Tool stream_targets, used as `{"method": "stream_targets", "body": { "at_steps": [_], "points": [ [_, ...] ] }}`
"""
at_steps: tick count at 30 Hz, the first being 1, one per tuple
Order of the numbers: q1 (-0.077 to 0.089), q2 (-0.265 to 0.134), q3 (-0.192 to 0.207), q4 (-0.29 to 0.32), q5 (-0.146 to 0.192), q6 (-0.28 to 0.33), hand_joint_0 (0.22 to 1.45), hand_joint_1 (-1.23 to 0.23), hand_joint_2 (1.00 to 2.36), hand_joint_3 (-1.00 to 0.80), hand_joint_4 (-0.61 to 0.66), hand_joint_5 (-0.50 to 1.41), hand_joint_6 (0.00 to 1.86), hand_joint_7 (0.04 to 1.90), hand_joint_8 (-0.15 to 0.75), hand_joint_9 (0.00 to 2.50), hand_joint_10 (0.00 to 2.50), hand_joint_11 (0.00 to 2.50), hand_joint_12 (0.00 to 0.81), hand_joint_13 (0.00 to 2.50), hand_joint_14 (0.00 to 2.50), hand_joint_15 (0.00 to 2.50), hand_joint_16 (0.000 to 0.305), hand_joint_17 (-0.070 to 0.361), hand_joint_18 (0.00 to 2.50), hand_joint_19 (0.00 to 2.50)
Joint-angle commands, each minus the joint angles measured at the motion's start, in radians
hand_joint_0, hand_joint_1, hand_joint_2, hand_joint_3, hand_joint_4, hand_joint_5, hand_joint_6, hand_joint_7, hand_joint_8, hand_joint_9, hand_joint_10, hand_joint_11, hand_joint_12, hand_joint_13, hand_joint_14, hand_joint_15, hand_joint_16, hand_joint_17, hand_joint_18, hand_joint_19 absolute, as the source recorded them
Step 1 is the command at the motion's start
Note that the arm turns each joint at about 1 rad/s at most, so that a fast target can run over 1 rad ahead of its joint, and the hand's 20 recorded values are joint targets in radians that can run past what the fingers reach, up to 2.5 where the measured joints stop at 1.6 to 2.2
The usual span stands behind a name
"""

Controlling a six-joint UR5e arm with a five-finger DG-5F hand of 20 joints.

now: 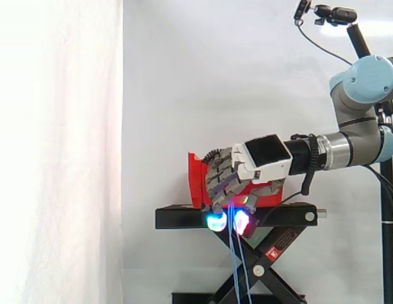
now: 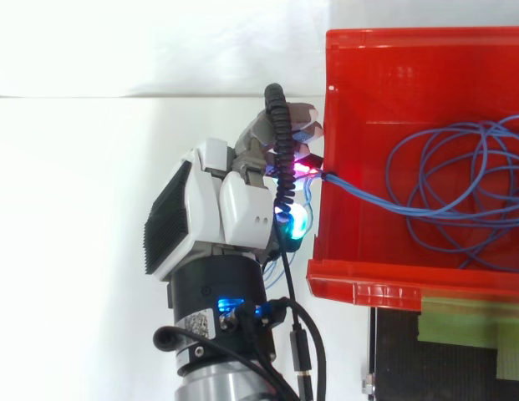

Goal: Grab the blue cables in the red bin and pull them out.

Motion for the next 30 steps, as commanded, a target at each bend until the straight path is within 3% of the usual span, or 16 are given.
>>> {"method": "stream_targets", "body": {
  "at_steps": [1, 21, 30],
  "points": [
    [-0.002, 0.001, 0.000, -0.005, 0.000, -0.001, 0.88, -0.91, 1.00, -1.00, 0.09, 0.80, 0.01, 0.68, 0.245, 0.83, 0.02, 0.98, 0.371, 0.79, 0.03, 0.82, 0.047, 0.106, 0.58, 0.70],
    [-0.002, 0.001, 0.000, 0.037, 0.000, -0.001, 0.88, -0.91, 1.00, -1.00, 0.08, 0.80, 0.01, 0.67, 0.245, 0.83, 0.02, 0.97, 0.370, 0.79, 0.03, 0.83, 0.047, 0.106, 0.58, 0.69],
    [-0.002, -0.001, -0.001, 0.035, 0.000, -0.001, 0.89, -0.90, 1.00, -1.00, 0.06, 0.89, 0.00, 0.83, 0.247, 0.86, 0.02, 0.98, 0.371, 0.80, 0.03, 0.83, 0.047, 0.105, 0.59, 0.70]
  ]
}}
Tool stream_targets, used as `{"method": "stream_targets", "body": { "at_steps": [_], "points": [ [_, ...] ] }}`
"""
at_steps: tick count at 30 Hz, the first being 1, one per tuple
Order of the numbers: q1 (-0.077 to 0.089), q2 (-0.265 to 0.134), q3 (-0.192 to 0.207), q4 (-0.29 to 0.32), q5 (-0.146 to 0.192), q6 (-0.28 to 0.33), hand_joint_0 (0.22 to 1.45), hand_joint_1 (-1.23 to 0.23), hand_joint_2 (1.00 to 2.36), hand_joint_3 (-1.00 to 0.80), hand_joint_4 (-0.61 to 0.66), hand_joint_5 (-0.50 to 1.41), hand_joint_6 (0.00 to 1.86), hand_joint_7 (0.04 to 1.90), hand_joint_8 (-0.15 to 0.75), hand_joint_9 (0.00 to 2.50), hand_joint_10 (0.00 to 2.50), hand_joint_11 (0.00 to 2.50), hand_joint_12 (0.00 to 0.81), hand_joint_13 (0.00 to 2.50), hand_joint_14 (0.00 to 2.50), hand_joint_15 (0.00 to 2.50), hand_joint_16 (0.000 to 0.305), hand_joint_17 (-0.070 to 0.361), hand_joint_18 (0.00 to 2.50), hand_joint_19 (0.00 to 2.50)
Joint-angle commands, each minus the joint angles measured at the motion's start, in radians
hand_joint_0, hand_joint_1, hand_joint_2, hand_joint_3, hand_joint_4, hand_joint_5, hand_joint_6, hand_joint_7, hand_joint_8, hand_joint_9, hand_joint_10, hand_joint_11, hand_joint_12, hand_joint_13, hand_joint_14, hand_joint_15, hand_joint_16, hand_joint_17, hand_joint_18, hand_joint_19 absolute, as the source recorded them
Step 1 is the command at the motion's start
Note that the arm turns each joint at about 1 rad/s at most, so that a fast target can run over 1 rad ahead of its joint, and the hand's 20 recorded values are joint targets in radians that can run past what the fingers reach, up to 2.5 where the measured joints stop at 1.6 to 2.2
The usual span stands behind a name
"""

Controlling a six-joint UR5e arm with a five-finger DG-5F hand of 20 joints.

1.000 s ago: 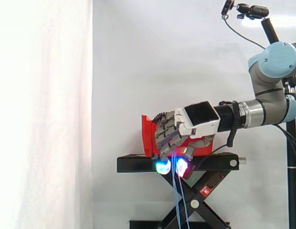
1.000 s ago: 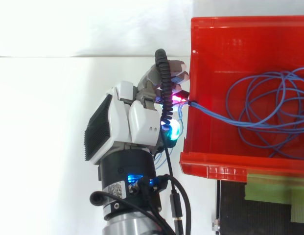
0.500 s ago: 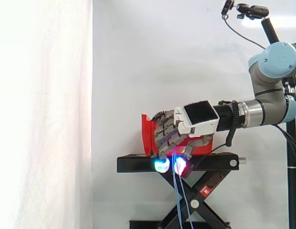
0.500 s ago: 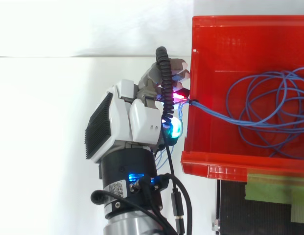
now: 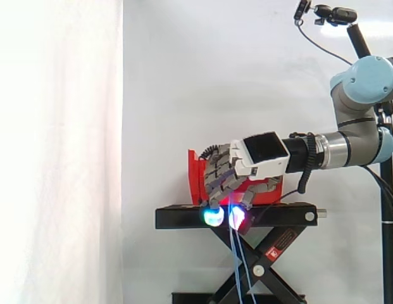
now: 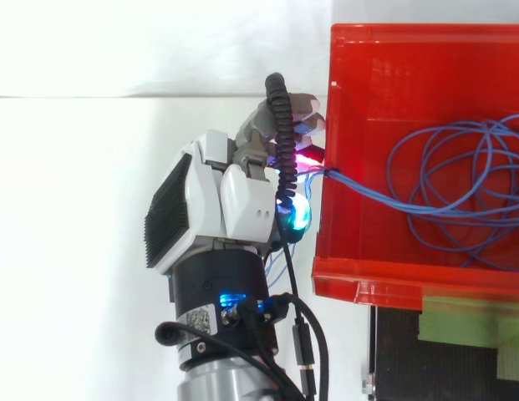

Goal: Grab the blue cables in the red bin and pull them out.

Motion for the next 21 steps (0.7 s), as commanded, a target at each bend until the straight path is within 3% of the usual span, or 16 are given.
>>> {"method": "stream_targets", "body": {
  "at_steps": [1, 13, 21],
  "points": [
    [-0.001, 0.000, 0.000, -0.002, 0.000, 0.000, 0.89, -0.90, 1.00, -1.00, 0.06, 0.89, 0.05, 0.83, 0.247, 0.87, 0.02, 0.99, 0.369, 0.80, 0.03, 0.83, 0.047, 0.105, 0.59, 0.70],
    [0.000, 0.001, -0.001, -0.004, 0.000, -0.003, 0.92, -0.84, 1.00, -1.00, 0.06, 0.84, 0.65, 0.68, 0.252, 0.91, 0.02, 0.98, 0.368, 0.82, 0.03, 0.81, 0.046, 0.104, 0.60, 0.69],
    [0.005, 0.001, -0.001, -0.021, 0.000, -0.009, 0.93, -0.81, 1.00, -1.00, 0.08, 0.81, 0.75, 0.66, 0.255, 0.93, 0.02, 1.01, 0.371, 0.84, 0.03, 0.82, 0.046, 0.103, 0.61, 0.70]
  ]
}}
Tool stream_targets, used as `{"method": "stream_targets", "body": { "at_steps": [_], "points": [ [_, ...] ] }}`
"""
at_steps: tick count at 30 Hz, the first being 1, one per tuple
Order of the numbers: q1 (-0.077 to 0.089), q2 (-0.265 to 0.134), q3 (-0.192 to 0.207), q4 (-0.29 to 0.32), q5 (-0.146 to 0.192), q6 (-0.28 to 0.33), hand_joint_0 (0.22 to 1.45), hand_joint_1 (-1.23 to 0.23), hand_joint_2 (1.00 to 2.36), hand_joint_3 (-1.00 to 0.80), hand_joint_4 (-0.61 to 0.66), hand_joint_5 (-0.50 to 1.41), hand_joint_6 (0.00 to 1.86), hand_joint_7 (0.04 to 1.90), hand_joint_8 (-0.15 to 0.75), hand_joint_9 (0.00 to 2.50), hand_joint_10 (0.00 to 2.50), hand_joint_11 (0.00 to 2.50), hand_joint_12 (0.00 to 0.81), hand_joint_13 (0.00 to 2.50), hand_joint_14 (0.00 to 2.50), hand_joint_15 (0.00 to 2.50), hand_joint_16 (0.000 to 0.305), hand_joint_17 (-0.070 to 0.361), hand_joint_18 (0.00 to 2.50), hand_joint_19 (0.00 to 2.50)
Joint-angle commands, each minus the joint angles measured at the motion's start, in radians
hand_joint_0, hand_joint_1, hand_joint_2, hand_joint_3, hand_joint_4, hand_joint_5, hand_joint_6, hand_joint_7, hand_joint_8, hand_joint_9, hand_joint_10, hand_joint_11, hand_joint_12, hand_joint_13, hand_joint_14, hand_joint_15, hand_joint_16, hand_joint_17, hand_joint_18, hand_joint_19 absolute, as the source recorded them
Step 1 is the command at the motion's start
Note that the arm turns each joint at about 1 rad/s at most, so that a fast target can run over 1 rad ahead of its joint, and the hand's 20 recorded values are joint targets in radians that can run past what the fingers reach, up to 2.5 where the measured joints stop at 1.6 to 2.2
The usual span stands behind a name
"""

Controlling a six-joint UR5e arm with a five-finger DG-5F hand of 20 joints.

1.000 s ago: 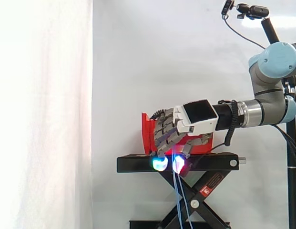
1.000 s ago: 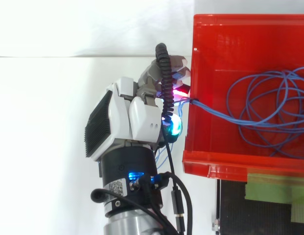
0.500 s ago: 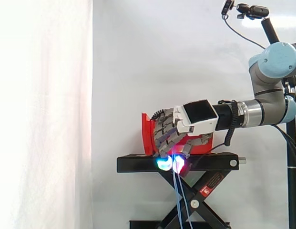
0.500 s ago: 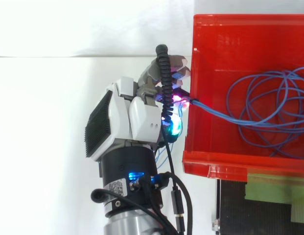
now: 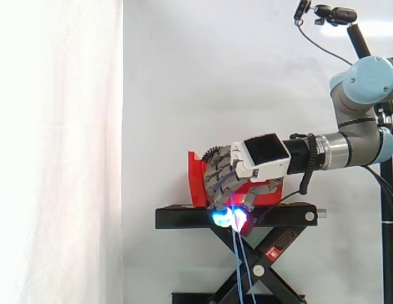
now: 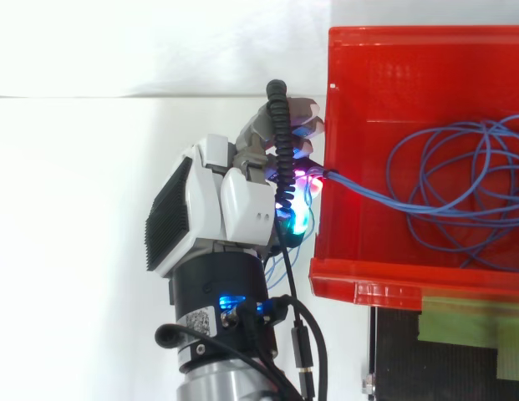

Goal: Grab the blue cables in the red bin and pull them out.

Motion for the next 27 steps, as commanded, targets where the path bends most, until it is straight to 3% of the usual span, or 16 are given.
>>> {"method": "stream_targets", "body": {
  "at_steps": [1, 6, 11, 12, 13, 14, 15, 16, 17, 18, 21, 23, 26, 27],
  "points": [
    [0.004, 0.001, 0.000, -0.008, 0.000, -0.006, 0.93, -0.81, 1.00, -1.00, 0.08, 0.81, 0.76, 0.66, 0.250, 0.93, 0.02, 1.00, 0.370, 0.84, 0.02, 0.82, 0.046, 0.103, 0.61, 0.70],
    [0.017, 0.001, 0.001, -0.039, 0.000, 0.008, 0.93, -0.81, 1.00, -1.00, 0.08, 0.80, 0.78, 0.64, 0.255, 0.92, 0.02, 1.00, 0.371, 0.84, 0.03, 0.82, 0.046, 0.103, 0.62, 0.69],
    [0.034, 0.010, 0.003, -0.056, 0.003, 0.107, 0.93, -0.81, 1.00, -1.00, 0.08, 0.80, 0.79, 0.63, 0.256, 0.92, 0.02, 1.00, 0.371, 0.84, 0.03, 0.81, 0.046, 0.103, 0.62, 0.70],
    [0.038, 0.015, 0.003, -0.057, 0.005, 0.158, 0.93, -0.81, 1.00, -1.00, 0.09, 0.80, 0.79, 0.64, 0.256, 0.92, 0.02, 1.00, 0.371, 0.84, 0.03, 0.81, 0.046, 0.103, 0.62, 0.69],
    [0.038, 0.015, 0.003, -0.057, 0.005, 0.158, 0.93, -0.81, 1.00, -1.00, 0.09, 0.80, 0.79, 0.64, 0.254, 0.92, 0.02, 1.02, 0.371, 0.84, 0.03, 0.81, 0.046, 0.102, 0.62, 0.70],
    [0.041, 0.021, 0.003, -0.057, 0.005, 0.190, 0.93, -0.81, 1.00, -1.00, 0.08, 0.80, 0.79, 0.63, 0.254, 0.92, 0.02, 1.01, 0.370, 0.84, 0.02, 0.81, 0.046, 0.102, 0.62, 0.70],
    [0.052, 0.032, 0.004, -0.057, 0.005, 0.282, 0.93, -0.81, 1.00, -1.00, 0.09, 0.80, 0.79, 0.63, 0.254, 0.92, 0.02, 1.01, 0.373, 0.84, 0.03, 0.81, 0.046, 0.103, 0.62, 0.70],
    [0.055, 0.037, 0.004, -0.057, 0.005, 0.311, 0.93, -0.81, 1.00, -1.00, 0.09, 0.80, 0.79, 0.64, 0.256, 0.92, 0.02, 1.02, 0.370, 0.84, 0.03, 0.81, 0.046, 0.103, 0.62, 0.69],
    [0.064, 0.052, 0.006, -0.057, 0.005, 0.416, 0.93, -0.81, 1.00, -1.00, 0.09, 0.80, 0.79, 0.63, 0.256, 0.92, 0.02, 1.00, 0.369, 0.83, 0.03, 0.81, 0.046, 0.103, 0.62, 0.70],
    [0.070, 0.058, 0.008, -0.057, 0.005, 0.482, 0.93, -0.81, 1.00, -1.00, 0.09, 0.80, 0.79, 0.63, 0.255, 0.92, 0.02, 0.99, 0.368, 0.84, 0.03, 0.81, 0.046, 0.103, 0.62, 0.70],
    [0.078, 0.070, 0.009, -0.057, 0.005, 0.560, 0.93, -0.81, 1.00, -1.00, 0.09, 0.80, 0.79, 0.63, 0.256, 0.92, 0.02, 1.02, 0.370, 0.84, 0.03, 0.81, 0.046, 0.102, 0.62, 0.70],
    [0.090, 0.090, 0.009, -0.057, 0.006, 0.690, 0.93, -0.81, 1.00, -1.00, 0.09, 0.80, 0.79, 0.63, 0.256, 0.92, 0.02, 1.00, 0.369, 0.84, 0.03, 0.82, 0.046, 0.103, 0.62, 0.70],
    [0.099, 0.098, 0.011, -0.060, 0.006, 0.764, 0.93, -0.81, 1.00, -1.00, 0.09, 0.80, 0.79, 0.63, 0.256, 0.92, 0.02, 1.00, 0.369, 0.84, 0.03, 0.81, 0.046, 0.103, 0.62, 0.70],
    [0.104, 0.104, 0.011, -0.064, 0.006, 0.831, 0.93, -0.81, 1.00, -1.00, 0.08, 0.80, 0.79, 0.63, 0.255, 0.92, 0.02, 1.00, 0.368, 0.84, 0.03, 0.81, 0.046, 0.103, 0.62, 0.70]
  ]
}}
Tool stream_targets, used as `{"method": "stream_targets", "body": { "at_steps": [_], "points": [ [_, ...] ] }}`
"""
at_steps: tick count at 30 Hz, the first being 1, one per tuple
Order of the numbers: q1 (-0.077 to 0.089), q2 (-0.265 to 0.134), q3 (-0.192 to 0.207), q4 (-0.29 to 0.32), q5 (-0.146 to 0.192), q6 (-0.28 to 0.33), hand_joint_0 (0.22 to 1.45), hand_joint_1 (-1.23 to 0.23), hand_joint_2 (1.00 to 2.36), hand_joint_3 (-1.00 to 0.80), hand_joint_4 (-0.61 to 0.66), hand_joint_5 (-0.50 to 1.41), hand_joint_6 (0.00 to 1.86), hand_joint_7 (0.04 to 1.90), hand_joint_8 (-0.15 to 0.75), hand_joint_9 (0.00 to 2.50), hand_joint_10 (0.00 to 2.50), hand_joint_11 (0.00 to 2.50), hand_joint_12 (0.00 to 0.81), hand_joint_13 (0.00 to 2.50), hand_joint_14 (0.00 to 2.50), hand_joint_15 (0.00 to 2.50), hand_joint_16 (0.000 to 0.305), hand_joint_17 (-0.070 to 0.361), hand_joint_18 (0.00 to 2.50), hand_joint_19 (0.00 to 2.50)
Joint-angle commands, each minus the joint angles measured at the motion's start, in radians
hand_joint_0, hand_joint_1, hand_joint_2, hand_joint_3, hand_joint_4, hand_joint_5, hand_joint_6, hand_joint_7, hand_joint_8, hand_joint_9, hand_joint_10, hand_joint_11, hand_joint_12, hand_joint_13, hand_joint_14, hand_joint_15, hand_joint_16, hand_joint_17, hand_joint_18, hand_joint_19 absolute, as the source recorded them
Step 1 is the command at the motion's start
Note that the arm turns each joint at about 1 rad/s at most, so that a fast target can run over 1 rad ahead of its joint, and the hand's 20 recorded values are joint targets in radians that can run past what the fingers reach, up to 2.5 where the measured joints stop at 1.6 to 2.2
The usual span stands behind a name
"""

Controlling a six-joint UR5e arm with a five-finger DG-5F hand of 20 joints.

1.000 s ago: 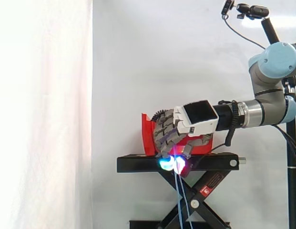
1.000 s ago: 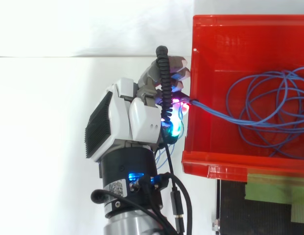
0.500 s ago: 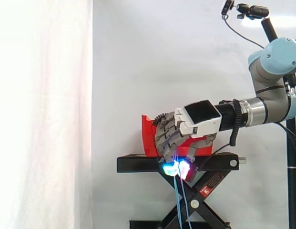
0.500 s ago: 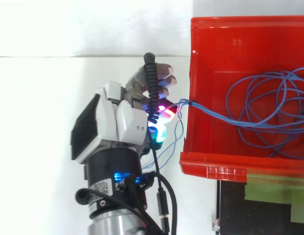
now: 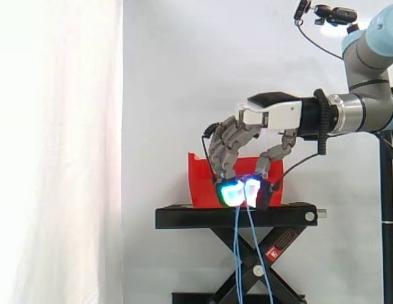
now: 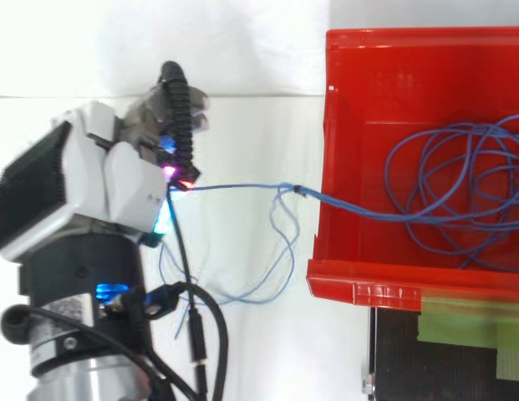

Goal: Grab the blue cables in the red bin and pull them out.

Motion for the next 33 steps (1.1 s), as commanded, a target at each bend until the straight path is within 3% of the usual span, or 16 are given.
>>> {"method": "stream_targets", "body": {
  "at_steps": [1, 2, 3, 6, 8, 11, 12, 15, 18, 20, 26, 28, 29, 33],
  "points": [
    [0.016, 0.014, -0.001, -0.006, 0.000, 0.446, 0.93, -0.81, 1.00, -1.00, 0.09, 0.80, 0.79, 0.63, 0.256, 0.92, 0.02, 1.01, 0.370, 0.84, 0.03, 0.81, 0.046, 0.103, 0.62, 0.69],
    [0.022, 0.020, -0.001, -0.007, 0.000, 0.495, 0.93, -0.81, 1.00, -1.00, 0.09, 0.80, 0.79, 0.62, 0.253, 0.92, 0.02, 1.00, 0.370, 0.84, 0.03, 0.81, 0.046, 0.103, 0.62, 0.70],
    [0.036, 0.022, 0.001, -0.006, 0.000, 0.645, 0.93, -0.81, 1.00, -1.00, 0.08, 0.80, 0.79, 0.63, 0.256, 0.92, 0.02, 1.01, 0.369, 0.84, 0.03, 0.82, 0.046, 0.103, 0.62, 0.70],
    [0.045, 0.022, -0.001, -0.006, 0.000, 0.730, 0.93, -0.81, 1.00, -1.00, 0.09, 0.80, 0.78, 0.62, 0.254, 0.92, 0.02, 1.01, 0.369, 0.84, 0.03, 0.82, 0.046, 0.103, 0.62, 0.70],
    [0.059, 0.020, -0.001, -0.007, 0.000, 0.862, 0.93, -0.81, 1.00, -1.00, 0.09, 0.80, 0.78, 0.62, 0.255, 0.92, 0.02, 1.00, 0.368, 0.84, 0.03, 0.81, 0.046, 0.103, 0.62, 0.70],
    [0.071, 0.020, -0.001, -0.007, 0.000, 0.995, 0.93, -0.81, 1.00, -1.00, 0.09, 0.80, 0.78, 0.62, 0.253, 0.92, 0.02, 1.01, 0.370, 0.84, 0.03, 0.82, 0.046, 0.102, 0.62, 0.70],
    [0.079, 0.020, 0.001, -0.006, 0.003, 1.077, 0.93, -0.81, 1.00, -1.00, 0.08, 0.80, 0.77, 0.62, 0.254, 0.92, 0.02, 1.01, 0.370, 0.84, 0.03, 0.81, 0.045, 0.102, 0.62, 0.70],
    [0.086, 0.020, -0.001, -0.006, 0.007, 1.149, 0.93, -0.81, 1.00, -1.00, 0.08, 0.80, 0.77, 0.63, 0.256, 0.92, 0.02, 1.00, 0.369, 0.84, 0.03, 0.81, 0.046, 0.102, 0.62, 0.70],
    [0.102, 0.020, -0.001, -0.006, 0.020, 1.270, 0.93, -0.81, 1.00, -1.00, 0.09, 0.80, 0.77, 0.63, 0.253, 0.92, 0.02, 1.00, 0.370, 0.84, 0.03, 0.81, 0.046, 0.102, 0.62, 0.70],
    [0.105, 0.020, -0.001, -0.007, 0.028, 1.310, 0.93, -0.81, 1.00, -1.00, 0.08, 0.80, 0.76, 0.63, 0.256, 0.92, 0.02, 1.00, 0.367, 0.84, 0.03, 0.82, 0.046, 0.103, 0.62, 0.70],
    [0.125, 0.020, -0.001, -0.007, 0.077, 1.529, 0.93, -0.82, 1.00, -1.00, 0.08, 0.80, 0.76, 0.63, 0.253, 0.93, 0.02, 1.00, 0.370, 0.84, 0.03, 0.81, 0.046, 0.102, 0.62, 0.70],
    [0.125, 0.019, -0.002, -0.007, 0.082, 1.551, 0.93, -0.82, 1.00, -1.00, 0.08, 0.80, 0.76, 0.63, 0.256, 0.93, 0.02, 1.00, 0.368, 0.84, 0.03, 0.82, 0.046, 0.102, 0.62, 0.70],
    [0.131, 0.019, -0.010, -0.006, 0.100, 1.623, 0.93, -0.82, 1.00, -1.00, 0.09, 0.80, 0.75, 0.64, 0.256, 0.93, 0.02, 1.00, 0.369, 0.84, 0.03, 0.81, 0.046, 0.102, 0.62, 0.70],
    [0.139, 0.020, -0.039, -0.004, 0.125, 1.715, 0.93, -0.82, 1.00, -1.00, 0.08, 0.81, 0.75, 0.63, 0.255, 0.93, 0.02, 0.99, 0.366, 0.84, 0.03, 0.82, 0.045, 0.102, 0.62, 0.70]
  ]
}}
